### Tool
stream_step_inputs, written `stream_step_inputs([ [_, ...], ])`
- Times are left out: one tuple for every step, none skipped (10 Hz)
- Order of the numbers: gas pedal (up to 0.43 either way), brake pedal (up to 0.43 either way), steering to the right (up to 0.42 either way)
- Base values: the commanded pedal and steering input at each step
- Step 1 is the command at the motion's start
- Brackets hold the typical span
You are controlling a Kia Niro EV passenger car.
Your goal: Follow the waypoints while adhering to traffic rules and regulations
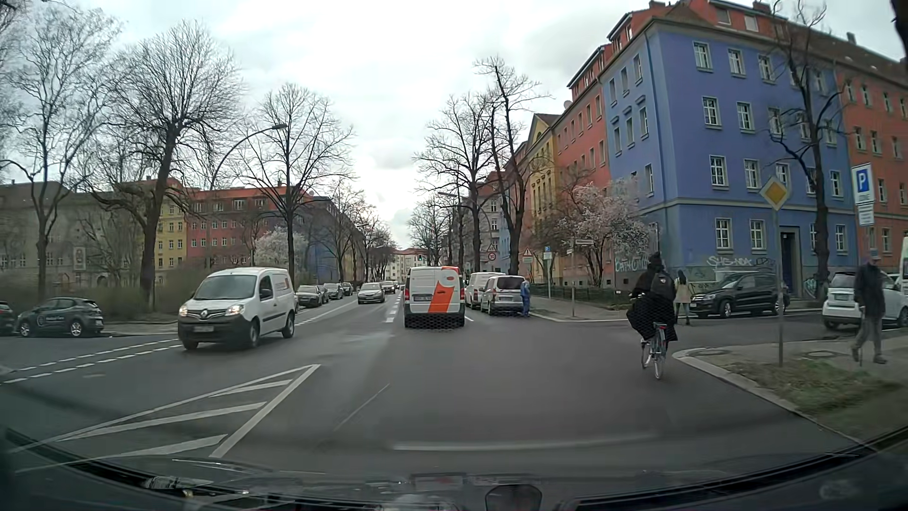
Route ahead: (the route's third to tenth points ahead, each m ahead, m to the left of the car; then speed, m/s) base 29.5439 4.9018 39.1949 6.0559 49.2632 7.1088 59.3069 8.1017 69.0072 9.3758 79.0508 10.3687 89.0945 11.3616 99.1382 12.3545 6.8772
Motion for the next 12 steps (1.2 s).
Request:
stream_step_inputs([
  [0.0, 0.012, -0.058],
  [0.0, 0.012, -0.056],
  [0.0, 0.012, -0.054],
  [0.0, 0.012, -0.053],
  [0.0, 0.012, -0.051],
  [0.0, 0.012, -0.046],
  [0.047, 0.012, -0.039],
  [0.11, 0.012, -0.033],
  [0.13, 0.012, -0.026],
  [0.138, 0.012, -0.018],
  [0.157, 0.012, -0.011],
  [0.189, 0.018, -0.007],
])
